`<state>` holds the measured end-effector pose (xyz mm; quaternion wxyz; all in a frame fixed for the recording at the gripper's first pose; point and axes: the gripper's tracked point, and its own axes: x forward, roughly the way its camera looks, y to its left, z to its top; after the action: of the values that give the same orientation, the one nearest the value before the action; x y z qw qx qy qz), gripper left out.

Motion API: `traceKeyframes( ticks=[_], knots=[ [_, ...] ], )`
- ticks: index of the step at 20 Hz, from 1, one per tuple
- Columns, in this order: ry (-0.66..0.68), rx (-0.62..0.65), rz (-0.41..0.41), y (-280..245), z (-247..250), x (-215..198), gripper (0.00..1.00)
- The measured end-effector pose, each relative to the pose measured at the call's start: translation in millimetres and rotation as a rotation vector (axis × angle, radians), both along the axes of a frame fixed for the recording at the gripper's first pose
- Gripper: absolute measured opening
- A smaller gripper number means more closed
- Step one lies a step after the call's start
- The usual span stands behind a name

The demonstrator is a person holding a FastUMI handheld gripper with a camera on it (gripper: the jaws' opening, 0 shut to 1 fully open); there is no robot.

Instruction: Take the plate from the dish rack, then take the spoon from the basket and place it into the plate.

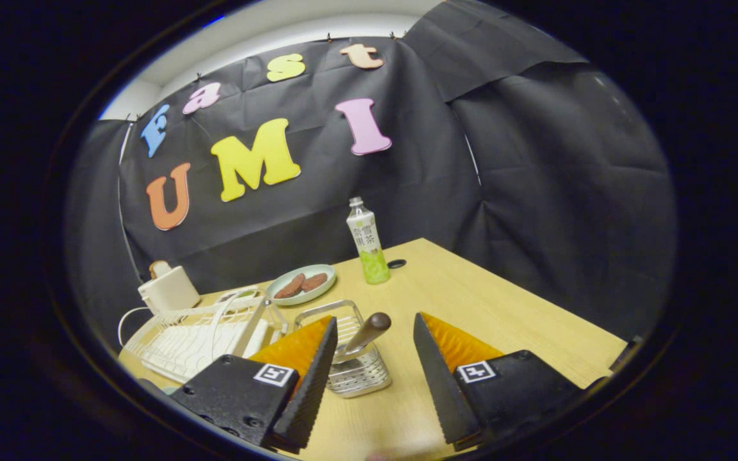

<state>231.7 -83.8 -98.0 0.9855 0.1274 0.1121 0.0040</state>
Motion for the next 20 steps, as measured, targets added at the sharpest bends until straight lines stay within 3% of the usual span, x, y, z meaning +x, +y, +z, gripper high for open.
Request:
traceKeyframes(
  ticks=[7,11,20],
  knots=[
    [-0.035,-0.007,0.003,3.0,16.1,7.3,0.34],
    [-0.065,-0.028,0.028,7.5,34.3,9.8,0.18],
    [-0.149,-0.048,0.044,13.3,84.3,-19.7,0.09]
  ],
)
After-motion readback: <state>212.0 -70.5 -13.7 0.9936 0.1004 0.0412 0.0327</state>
